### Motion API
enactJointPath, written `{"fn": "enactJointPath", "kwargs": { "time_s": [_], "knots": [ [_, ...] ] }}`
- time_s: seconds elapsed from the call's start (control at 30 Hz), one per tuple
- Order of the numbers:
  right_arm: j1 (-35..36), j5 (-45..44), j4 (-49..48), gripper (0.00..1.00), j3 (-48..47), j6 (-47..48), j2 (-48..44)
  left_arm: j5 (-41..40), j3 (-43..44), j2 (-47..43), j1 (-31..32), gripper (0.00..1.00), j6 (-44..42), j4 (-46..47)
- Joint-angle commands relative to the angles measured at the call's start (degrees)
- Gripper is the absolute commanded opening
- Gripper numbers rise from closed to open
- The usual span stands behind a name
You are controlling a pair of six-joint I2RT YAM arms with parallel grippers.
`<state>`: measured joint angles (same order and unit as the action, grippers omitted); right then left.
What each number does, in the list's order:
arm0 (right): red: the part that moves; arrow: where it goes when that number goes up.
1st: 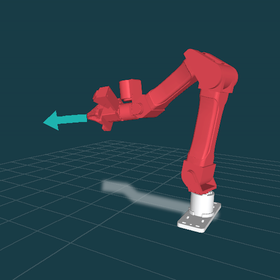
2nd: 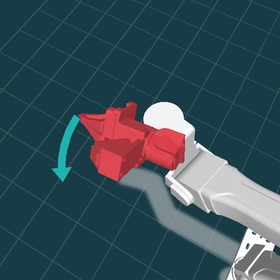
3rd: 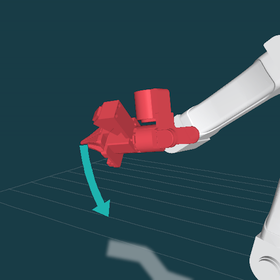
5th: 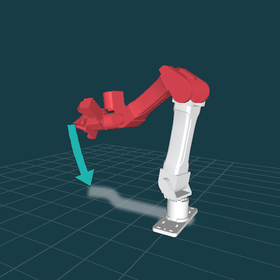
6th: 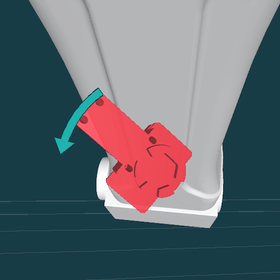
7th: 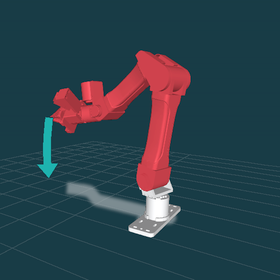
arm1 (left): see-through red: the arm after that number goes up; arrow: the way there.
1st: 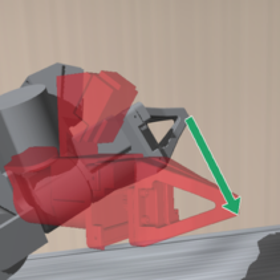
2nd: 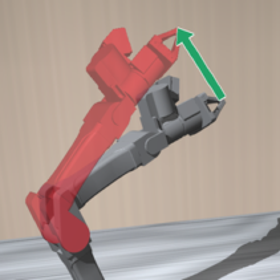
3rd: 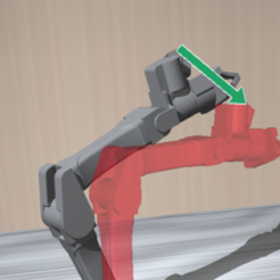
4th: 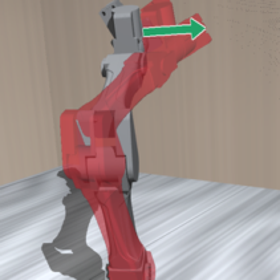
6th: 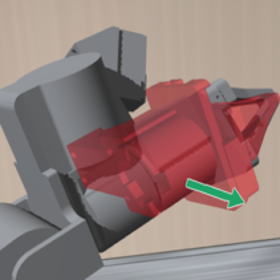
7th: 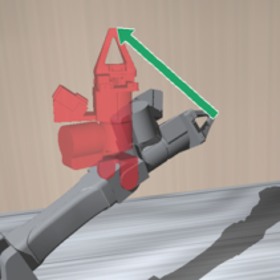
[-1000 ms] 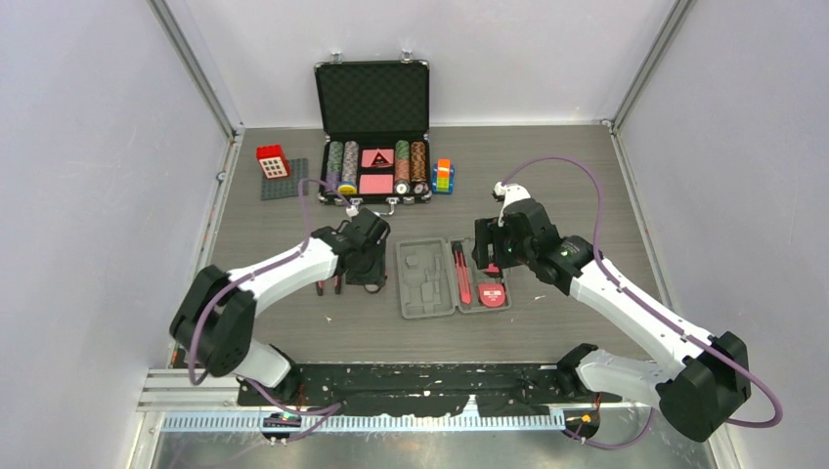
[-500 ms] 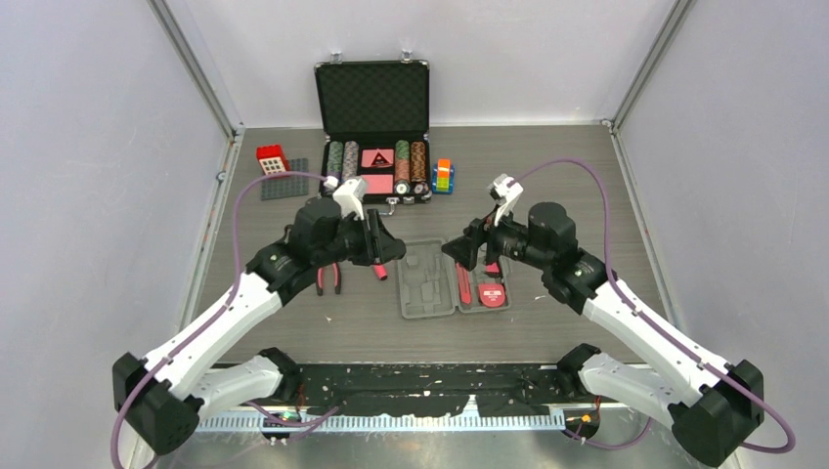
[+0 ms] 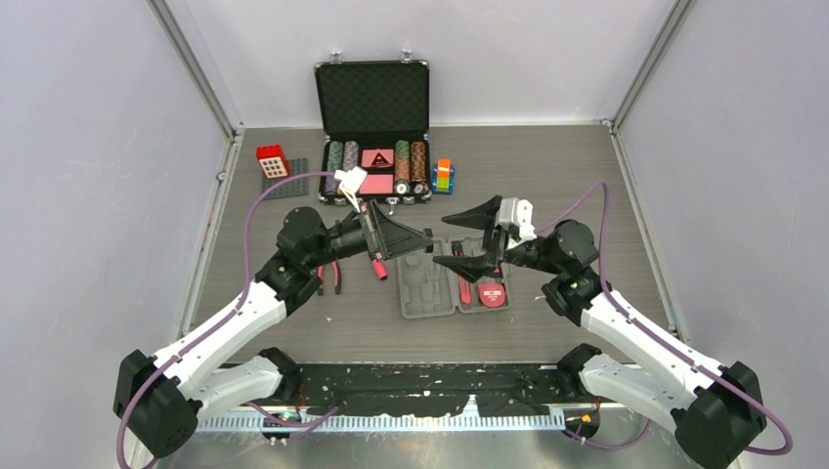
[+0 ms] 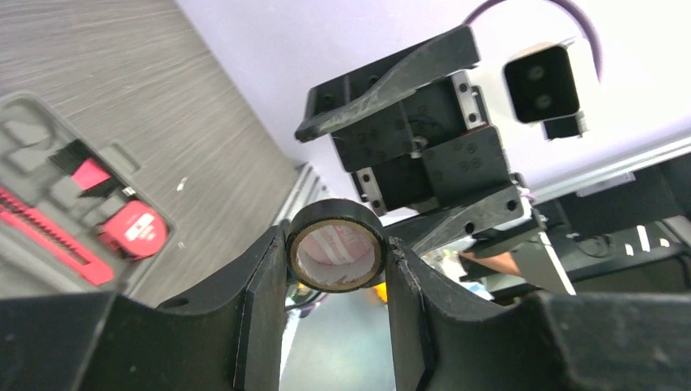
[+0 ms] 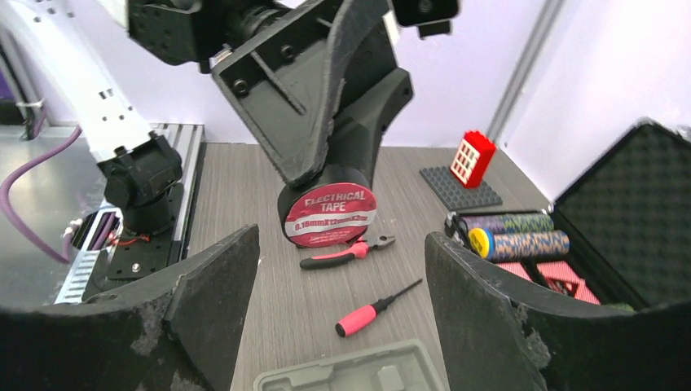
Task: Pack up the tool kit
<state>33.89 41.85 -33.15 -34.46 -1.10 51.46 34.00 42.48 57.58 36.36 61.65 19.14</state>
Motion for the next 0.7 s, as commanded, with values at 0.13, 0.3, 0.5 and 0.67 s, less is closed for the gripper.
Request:
{"fn": "enactJointPath", "kwargs": {
  "time_s": [0.13,0.3,0.5,0.67],
  "knots": [
    [-0.15,11.02,-11.97,0.79,-5.36,2.38,4.53,3.16,-1.56,0.37,-0.2,0.33,9.09,16.57],
    [-0.18,12.65,-14.03,0.78,-6.8,1.86,5.74,3.44,-3.23,1.99,-0.23,0.33,12.98,21.94],
    [-0.15,14.34,-15.43,0.74,-7.44,0.1,6.34,3.54,-4.46,3.1,-0.19,0.33,15.32,25.41],
    [-0.22,15.67,-14.94,0.7,-7.72,-0.3,6.54,3.53,-4.74,3.21,-0.23,0.33,15.44,26.1]
  ]
}}
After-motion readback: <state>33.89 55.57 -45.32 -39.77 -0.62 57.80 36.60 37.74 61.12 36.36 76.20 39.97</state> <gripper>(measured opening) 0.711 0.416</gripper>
